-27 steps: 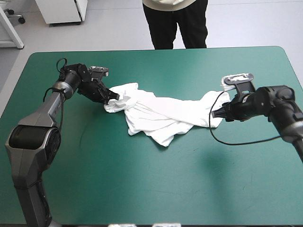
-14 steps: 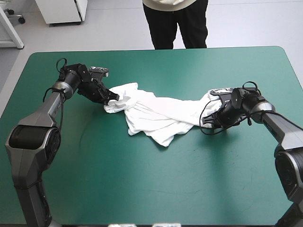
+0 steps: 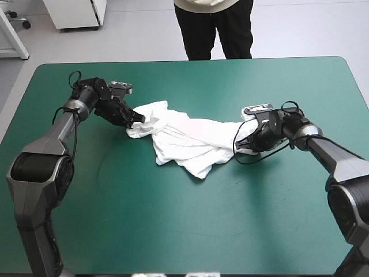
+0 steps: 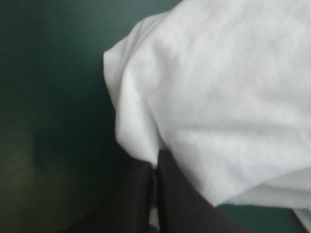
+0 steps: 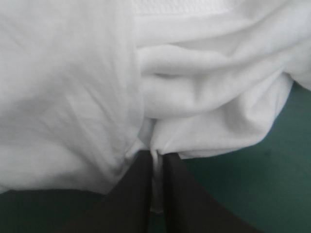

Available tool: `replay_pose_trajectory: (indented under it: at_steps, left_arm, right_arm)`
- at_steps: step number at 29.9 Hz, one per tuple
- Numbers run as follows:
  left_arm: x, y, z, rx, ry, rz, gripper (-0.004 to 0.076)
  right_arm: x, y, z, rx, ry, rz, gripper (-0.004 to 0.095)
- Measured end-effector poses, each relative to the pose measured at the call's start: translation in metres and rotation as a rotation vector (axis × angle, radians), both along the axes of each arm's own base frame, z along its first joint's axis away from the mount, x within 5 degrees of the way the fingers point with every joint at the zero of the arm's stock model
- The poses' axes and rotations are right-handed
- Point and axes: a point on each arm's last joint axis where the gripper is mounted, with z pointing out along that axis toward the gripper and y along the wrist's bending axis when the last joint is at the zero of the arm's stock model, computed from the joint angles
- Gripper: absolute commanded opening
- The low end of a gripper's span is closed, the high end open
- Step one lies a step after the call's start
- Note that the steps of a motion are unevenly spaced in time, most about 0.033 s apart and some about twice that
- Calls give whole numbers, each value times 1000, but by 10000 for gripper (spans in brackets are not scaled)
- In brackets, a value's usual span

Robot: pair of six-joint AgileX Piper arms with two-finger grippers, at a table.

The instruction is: Fold the cloth

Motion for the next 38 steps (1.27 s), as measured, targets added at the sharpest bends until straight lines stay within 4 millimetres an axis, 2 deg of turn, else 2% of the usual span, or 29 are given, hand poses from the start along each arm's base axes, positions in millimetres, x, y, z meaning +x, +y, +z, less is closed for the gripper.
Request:
replay_pose_trajectory:
  at_steps: [5, 7, 9, 13, 18, 23, 26, 29, 33, 38]
  left_arm:
    - [-3, 1, 12, 2, -24, -3, -9]
    - [-8, 2, 28, 13, -52, -9, -9]
    - [-16, 5, 49, 33, -89, -16, -9]
    - [-40, 11, 94, 66, -165, -27, -9]
    - [-77, 15, 159, 48, -305, -27, -9]
    - [-134, 21, 251, 19, -577, -19, -9]
    - [-176, 26, 305, -7, -763, -5, -9]
    - [-225, 32, 354, -41, -949, 15, -9]
    - [-288, 39, 395, -73, -1132, 27, -9]
    - [-344, 45, 414, -90, -1249, 26, -9]
  right_arm:
    - [-4, -1, 5, -25, 6, -6, -2]
    - [-13, -5, 11, -69, 32, 12, -4]
    - [-25, -10, 30, -85, 23, 18, -13]
    - [-55, -19, 91, -54, -126, 15, -17]
    - [-110, -34, 190, 30, -441, 1, -17]
    - [-167, -50, 285, 105, -799, 4, -17]
    - [-197, -58, 329, 123, -964, 17, -17]
    - [-222, -65, 361, 121, -1078, 32, -17]
    - [-247, -70, 388, 133, -1173, 62, -16]
    - [-283, -75, 411, 155, -1242, 113, -6]
